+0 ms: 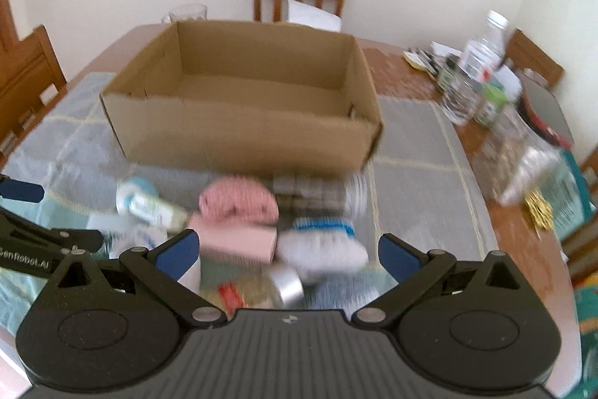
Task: Organize objects
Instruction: 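Withdraw both open grippers from the box back over the items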
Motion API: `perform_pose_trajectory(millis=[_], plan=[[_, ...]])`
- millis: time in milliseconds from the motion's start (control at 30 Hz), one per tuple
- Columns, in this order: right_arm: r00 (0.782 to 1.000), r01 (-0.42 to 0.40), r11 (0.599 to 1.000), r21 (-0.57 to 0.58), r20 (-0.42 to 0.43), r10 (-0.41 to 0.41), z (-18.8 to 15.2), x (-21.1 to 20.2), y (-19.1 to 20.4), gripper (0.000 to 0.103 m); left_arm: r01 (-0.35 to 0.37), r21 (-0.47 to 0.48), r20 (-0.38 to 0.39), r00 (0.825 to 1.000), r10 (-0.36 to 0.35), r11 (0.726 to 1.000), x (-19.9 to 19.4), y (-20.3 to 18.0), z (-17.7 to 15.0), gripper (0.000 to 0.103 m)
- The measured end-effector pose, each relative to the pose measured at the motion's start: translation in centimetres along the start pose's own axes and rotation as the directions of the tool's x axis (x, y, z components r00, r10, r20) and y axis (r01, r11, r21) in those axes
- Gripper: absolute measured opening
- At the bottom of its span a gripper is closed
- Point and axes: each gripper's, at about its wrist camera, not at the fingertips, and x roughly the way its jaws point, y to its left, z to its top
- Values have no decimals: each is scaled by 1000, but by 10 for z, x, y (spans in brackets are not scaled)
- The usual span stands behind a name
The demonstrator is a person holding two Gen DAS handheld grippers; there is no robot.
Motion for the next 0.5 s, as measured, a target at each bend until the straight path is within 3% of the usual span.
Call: perform_pose_trajectory(millis=[233,500], plan=[[998,37,999,3,-53,-37,-34,-12,4,103,30,5,-20,999,-30,1000,9,-14,-8,101],[991,-33,999,-26,-128,29,-57,-5,0,103,42,-41,-8,999,-42,998,22,-25,-4,103]])
